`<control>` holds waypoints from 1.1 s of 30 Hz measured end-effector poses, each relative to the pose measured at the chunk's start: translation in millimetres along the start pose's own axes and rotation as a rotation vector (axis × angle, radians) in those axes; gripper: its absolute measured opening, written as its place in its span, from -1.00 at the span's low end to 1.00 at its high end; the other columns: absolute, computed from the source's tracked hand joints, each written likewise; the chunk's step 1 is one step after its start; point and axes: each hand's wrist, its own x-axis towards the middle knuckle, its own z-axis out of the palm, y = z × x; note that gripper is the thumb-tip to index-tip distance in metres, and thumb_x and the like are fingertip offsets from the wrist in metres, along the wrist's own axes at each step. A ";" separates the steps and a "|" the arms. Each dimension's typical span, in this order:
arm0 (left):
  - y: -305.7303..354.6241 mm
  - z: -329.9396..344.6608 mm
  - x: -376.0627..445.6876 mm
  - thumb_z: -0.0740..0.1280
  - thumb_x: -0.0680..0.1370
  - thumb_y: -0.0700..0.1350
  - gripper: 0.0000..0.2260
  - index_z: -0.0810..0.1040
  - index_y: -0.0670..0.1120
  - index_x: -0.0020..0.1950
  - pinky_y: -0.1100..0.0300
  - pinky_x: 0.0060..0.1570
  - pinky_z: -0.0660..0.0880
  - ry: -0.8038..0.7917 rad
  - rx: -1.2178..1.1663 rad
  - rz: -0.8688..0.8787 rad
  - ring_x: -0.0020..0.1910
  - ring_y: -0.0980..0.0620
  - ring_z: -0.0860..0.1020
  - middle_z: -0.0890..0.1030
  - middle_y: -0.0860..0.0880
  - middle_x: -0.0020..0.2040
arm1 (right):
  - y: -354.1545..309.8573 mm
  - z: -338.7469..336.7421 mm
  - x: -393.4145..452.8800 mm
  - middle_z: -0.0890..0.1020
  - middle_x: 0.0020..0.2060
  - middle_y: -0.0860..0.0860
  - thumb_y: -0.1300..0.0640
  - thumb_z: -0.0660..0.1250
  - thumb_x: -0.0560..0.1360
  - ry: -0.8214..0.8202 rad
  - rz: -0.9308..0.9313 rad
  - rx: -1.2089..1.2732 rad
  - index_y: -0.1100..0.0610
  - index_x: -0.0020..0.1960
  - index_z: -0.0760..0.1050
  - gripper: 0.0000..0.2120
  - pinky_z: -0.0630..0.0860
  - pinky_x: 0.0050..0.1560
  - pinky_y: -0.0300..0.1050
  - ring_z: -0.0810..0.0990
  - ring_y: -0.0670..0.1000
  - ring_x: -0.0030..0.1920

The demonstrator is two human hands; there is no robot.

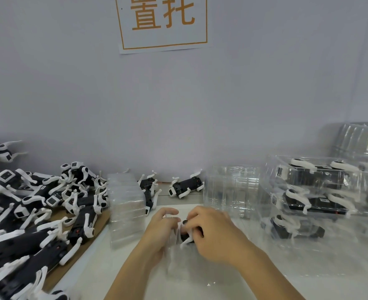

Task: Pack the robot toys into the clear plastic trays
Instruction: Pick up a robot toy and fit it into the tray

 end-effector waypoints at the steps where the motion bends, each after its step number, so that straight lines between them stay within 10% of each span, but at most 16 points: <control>1: -0.6 -0.2 -0.6 0.25 0.50 -0.32 -0.74 0.57 -0.03 0.07 0.11 -0.16 0.45 -0.004 -0.001 0.007 -0.18 -0.04 0.53 0.60 -0.15 -0.03 | 1.7 -0.9 -0.1 0.50 0.07 -0.27 0.16 0.13 0.55 -0.015 0.009 0.020 -0.16 0.02 0.67 -0.63 0.28 0.27 -0.05 0.42 -0.18 0.13; 10: -1.4 -4.1 -6.8 0.51 0.46 -0.01 -0.72 0.55 0.01 0.12 0.14 -0.18 0.46 -0.090 0.000 0.036 -0.14 0.04 0.61 0.65 -0.06 0.05 | 11.0 -17.6 -4.9 0.64 0.04 -0.25 0.19 0.21 0.59 0.008 0.104 0.324 -0.26 0.28 0.51 -0.58 0.50 0.14 -0.35 0.58 -0.25 0.12; 17: 2.0 -5.8 -6.4 0.59 0.30 -0.04 -0.56 0.57 -0.01 0.12 0.12 -0.18 0.40 -0.117 -0.021 0.035 -0.15 0.05 0.56 0.66 -0.01 -0.02 | 38.3 -28.0 -6.2 0.54 -0.07 -0.19 0.32 0.38 0.48 0.119 0.295 0.062 -0.10 0.13 0.62 -0.62 0.40 -0.27 -0.45 0.52 -0.21 -0.13; 22: 2.0 -6.5 -7.4 0.54 0.39 0.05 -0.65 0.55 0.06 0.11 0.18 -0.11 0.42 -0.080 0.114 0.133 0.05 0.06 0.59 0.65 0.01 0.05 | 34.3 -21.0 -5.0 0.69 -0.03 -0.08 0.31 0.42 0.47 0.234 0.313 0.023 0.00 0.09 0.66 -0.72 0.53 -0.03 -0.33 0.62 -0.13 -0.08; 28: 14.2 -8.2 -10.9 0.43 0.54 -0.03 -0.82 0.55 0.16 0.10 0.29 0.07 0.43 0.018 0.474 0.507 0.15 0.15 0.53 0.58 0.16 0.12 | 42.0 -34.3 -7.1 0.69 -0.21 -0.18 0.22 0.40 0.52 0.198 0.278 0.162 -0.05 0.03 0.68 -0.80 0.45 -0.24 -0.52 0.63 -0.27 -0.19; 33: 38.5 -5.7 -23.6 0.48 0.38 0.29 -0.63 0.52 0.28 0.13 0.36 0.22 0.28 -0.249 0.829 0.510 0.36 0.33 0.30 0.34 0.31 0.35 | 39.4 -42.3 -8.1 0.67 -0.01 -0.12 0.17 0.26 0.60 0.227 0.263 0.233 -0.09 0.10 0.64 -0.75 0.55 -0.02 -0.33 0.61 -0.21 -0.03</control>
